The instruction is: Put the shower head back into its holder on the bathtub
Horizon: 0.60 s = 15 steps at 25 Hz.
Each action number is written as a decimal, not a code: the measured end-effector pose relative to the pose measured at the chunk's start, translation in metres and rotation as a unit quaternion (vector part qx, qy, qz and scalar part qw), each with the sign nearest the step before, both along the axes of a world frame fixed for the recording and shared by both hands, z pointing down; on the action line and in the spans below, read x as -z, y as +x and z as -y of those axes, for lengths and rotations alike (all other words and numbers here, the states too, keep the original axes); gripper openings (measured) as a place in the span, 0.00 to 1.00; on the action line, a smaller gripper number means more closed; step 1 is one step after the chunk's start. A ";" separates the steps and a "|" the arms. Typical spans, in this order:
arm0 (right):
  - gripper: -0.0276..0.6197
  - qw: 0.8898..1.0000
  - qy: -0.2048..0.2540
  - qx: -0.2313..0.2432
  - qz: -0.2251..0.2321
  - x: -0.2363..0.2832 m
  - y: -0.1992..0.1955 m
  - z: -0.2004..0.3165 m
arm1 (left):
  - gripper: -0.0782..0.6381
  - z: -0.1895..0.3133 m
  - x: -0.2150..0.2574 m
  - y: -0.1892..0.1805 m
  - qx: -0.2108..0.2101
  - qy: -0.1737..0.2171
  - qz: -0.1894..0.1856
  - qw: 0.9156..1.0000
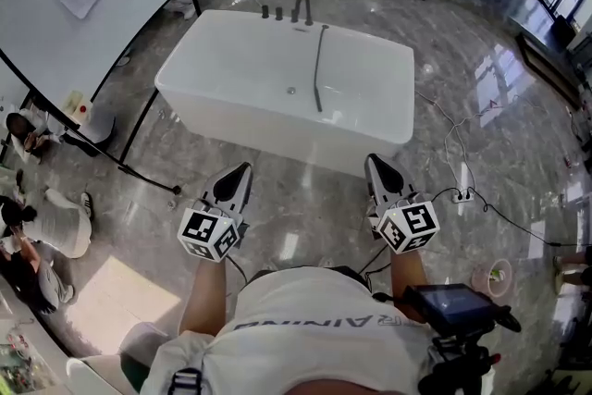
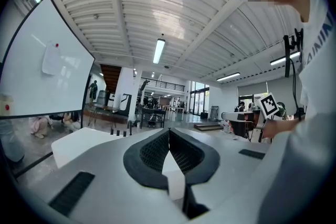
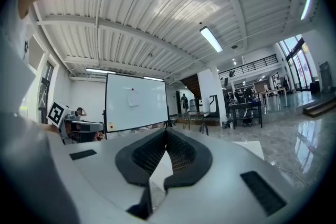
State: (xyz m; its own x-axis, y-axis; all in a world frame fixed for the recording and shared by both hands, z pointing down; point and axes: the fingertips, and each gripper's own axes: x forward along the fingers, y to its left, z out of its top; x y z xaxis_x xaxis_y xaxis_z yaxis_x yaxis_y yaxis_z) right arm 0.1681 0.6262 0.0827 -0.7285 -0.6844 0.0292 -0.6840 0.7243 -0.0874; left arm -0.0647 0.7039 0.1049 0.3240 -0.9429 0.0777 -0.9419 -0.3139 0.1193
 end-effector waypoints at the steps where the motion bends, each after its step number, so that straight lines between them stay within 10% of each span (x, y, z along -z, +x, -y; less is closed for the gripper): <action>1: 0.06 1.000 -0.002 0.001 -0.001 -0.002 0.002 0.001 | 0.13 0.001 -0.001 0.002 0.000 -0.002 0.000 1.000; 15: 0.06 0.999 -0.040 0.023 0.011 -0.039 0.084 0.046 | 0.13 0.034 -0.015 0.084 0.014 -0.023 -0.003 1.000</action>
